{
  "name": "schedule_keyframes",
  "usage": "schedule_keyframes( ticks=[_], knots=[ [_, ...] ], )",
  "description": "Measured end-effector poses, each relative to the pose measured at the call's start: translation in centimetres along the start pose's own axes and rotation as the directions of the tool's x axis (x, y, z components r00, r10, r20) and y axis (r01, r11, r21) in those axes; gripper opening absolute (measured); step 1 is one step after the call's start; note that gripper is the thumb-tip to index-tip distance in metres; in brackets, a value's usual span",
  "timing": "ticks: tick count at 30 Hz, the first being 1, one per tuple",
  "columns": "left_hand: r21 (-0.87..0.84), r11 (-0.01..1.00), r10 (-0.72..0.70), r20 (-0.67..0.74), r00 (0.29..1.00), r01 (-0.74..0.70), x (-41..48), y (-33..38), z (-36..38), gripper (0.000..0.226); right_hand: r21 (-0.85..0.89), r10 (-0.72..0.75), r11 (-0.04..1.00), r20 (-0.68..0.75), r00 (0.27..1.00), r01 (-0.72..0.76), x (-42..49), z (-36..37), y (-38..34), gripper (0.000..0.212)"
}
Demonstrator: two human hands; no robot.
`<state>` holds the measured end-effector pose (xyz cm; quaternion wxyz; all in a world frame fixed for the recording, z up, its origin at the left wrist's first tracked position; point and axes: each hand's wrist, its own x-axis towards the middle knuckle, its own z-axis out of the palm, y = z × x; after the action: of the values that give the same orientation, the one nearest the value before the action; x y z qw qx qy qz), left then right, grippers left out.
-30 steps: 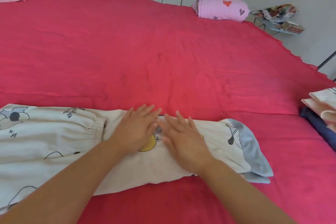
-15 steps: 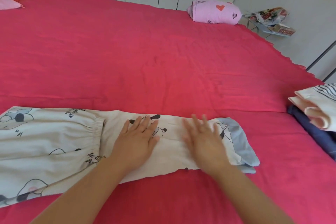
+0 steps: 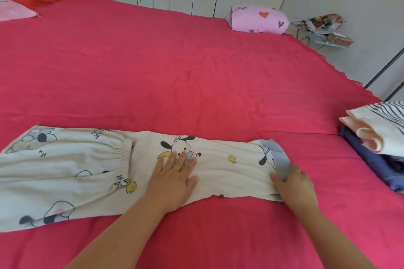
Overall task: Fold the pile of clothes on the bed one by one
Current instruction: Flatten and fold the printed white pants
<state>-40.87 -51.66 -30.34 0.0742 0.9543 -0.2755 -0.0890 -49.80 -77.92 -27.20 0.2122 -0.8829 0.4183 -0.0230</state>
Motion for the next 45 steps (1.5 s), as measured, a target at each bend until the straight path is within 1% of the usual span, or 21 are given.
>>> schedule_keyframes(
  ticks=[4, 6, 7, 10, 12, 14, 16, 17, 19, 22, 24, 25, 30, 33, 36, 38, 39, 41, 42, 43, 45],
  knots=[
    [-0.012, 1.0, 0.009, -0.032, 0.999, -0.01, -0.2, 0.1, -1.6, 0.098, 0.167, 0.169, 0.964, 0.215, 0.962, -0.206, 0.8, -1.9, -1.4, 0.042],
    [-0.024, 0.999, 0.022, -0.065, 0.998, -0.024, -1.2, -0.1, -2.2, 0.099, 0.263, 0.177, 0.933, 0.265, 0.948, -0.248, 0.9, -2.7, -1.6, 0.038],
    [-0.029, 0.999, 0.026, -0.071, 0.997, -0.028, -1.7, -0.4, -2.3, 0.099, 0.27, 0.154, 0.937, 0.254, 0.955, -0.223, 0.6, -3.2, -2.0, 0.034],
    [-0.06, 0.998, 0.019, -0.106, 0.994, -0.025, -3.1, -1.4, -3.0, 0.09, 0.194, 0.003, 0.98, 0.152, 0.988, -0.032, -0.7, -4.5, -4.7, 0.024],
    [-0.096, 0.995, -0.002, -0.13, 0.992, -0.01, -3.6, -2.1, -3.7, 0.063, 0.121, -0.124, 0.986, 0.062, 0.99, 0.116, -2.2, -5.0, -7.7, 0.019],
    [-0.107, 0.994, -0.022, -0.159, 0.987, 0.005, -4.0, -2.7, -4.6, 0.054, 0.029, -0.265, 0.964, -0.005, 0.964, 0.265, -4.4, -4.7, -11.2, 0.011],
    [-0.089, 0.995, -0.053, -0.188, 0.981, 0.036, -4.3, -3.7, -5.2, 0.052, -0.044, -0.428, 0.903, -0.029, 0.903, 0.427, -7.2, -3.2, -14.6, 0.01],
    [-0.09, 0.994, -0.073, -0.209, 0.975, 0.055, -4.4, -4.4, -5.4, 0.051, -0.059, -0.502, 0.864, -0.023, 0.865, 0.5, -8.6, -2.1, -16.0, 0.004],
    [-0.124, 0.987, -0.128, -0.251, 0.959, 0.099, -4.8, -6.0, -5.8, 0.05, -0.07, -0.604, 0.794, 0.018, 0.796, 0.604, -11.7, 0.9, -18.1, 0.02],
    [-0.176, 0.972, -0.199, -0.258, 0.945, 0.157, -5.6, -8.7, -6.0, 0.054, -0.034, -0.683, 0.706, 0.231, 0.693, 0.707, -15.7, 5.5, -19.5, 0.036],
    [-0.197, 0.966, -0.214, -0.254, 0.943, 0.167, -6.1, -10.1, -5.8, 0.05, 0.014, -0.705, 0.668, 0.334, 0.626, 0.744, -16.9, 7.2, -19.3, 0.03],
    [-0.198, 0.967, -0.209, -0.251, 0.945, 0.162, -6.3, -10.5, -5.6, 0.052, 0.029, -0.718, 0.659, 0.322, 0.617, 0.751, -16.9, 7.4, -18.9, 0.026],
    [-0.223, 0.97, -0.159, -0.295, 0.942, 0.094, -5.6, -10.1, -5.0, 0.086, 0.051, -0.69, 0.723, 0.121, 0.714, 0.689, -13.5, 5.7, -17.0, 0.039],
    [-0.205, 0.977, -0.128, -0.324, 0.937, 0.062, -4.8, -7.8, -5.1, 0.088, -0.044, -0.676, 0.736, -0.004, 0.737, 0.675, -12.1, 4.9, -15.4, 0.038],
    [-0.133, 0.989, 0.042, -0.199, 0.979, -0.069, -4.6, -5.7, -4.9, 0.092, 0.015, -0.558, 0.826, -0.12, 0.821, 0.563, -10.7, 4.0, -12.4, 0.043],
    [-0.046, 0.984, 0.167, -0.095, 0.981, -0.172, -4.8, -5.3, -4.7, 0.099, 0.15, -0.458, 0.875, -0.052, 0.887, 0.461, -10.2, 3.4, -10.5, 0.047],
    [0.006, 0.978, 0.208, -0.073, 0.975, -0.208, -4.8, -5.3, -4.6, 0.094, 0.246, -0.427, 0.879, 0.03, 0.904, 0.408, -10.3, 3.2, -9.7, 0.05],
    [0.072, 0.967, 0.249, -0.076, 0.966, -0.244, -4.8, -5.5, -4.2, 0.065, 0.409, -0.41, 0.856, 0.165, 0.897, 0.316, -10.9, 3.2, -9.2, 0.047],
    [0.074, 0.966, 0.256, -0.103, 0.961, -0.25, -4.6, -5.5, -4.0, 0.052, 0.437, -0.418, 0.847, 0.191, 0.888, 0.304, -11.2, 3.5, -9.3, 0.048],
    [0.077, 0.964, 0.262, -0.129, 0.956, -0.254, -4.4, -5.6, -4.0, 0.046, 0.428, -0.434, 0.842, 0.179, 0.883, 0.327, -11.2, 4.0, -9.3, 0.055],
    [0.098, 0.958, 0.282, -0.172, 0.944, -0.268, -4.2, -5.8, -4.6, 0.039, 0.388, -0.445, 0.847, 0.143, 0.884, 0.364, -11.2, 5.5, -9.7, 0.087]
  ],
)
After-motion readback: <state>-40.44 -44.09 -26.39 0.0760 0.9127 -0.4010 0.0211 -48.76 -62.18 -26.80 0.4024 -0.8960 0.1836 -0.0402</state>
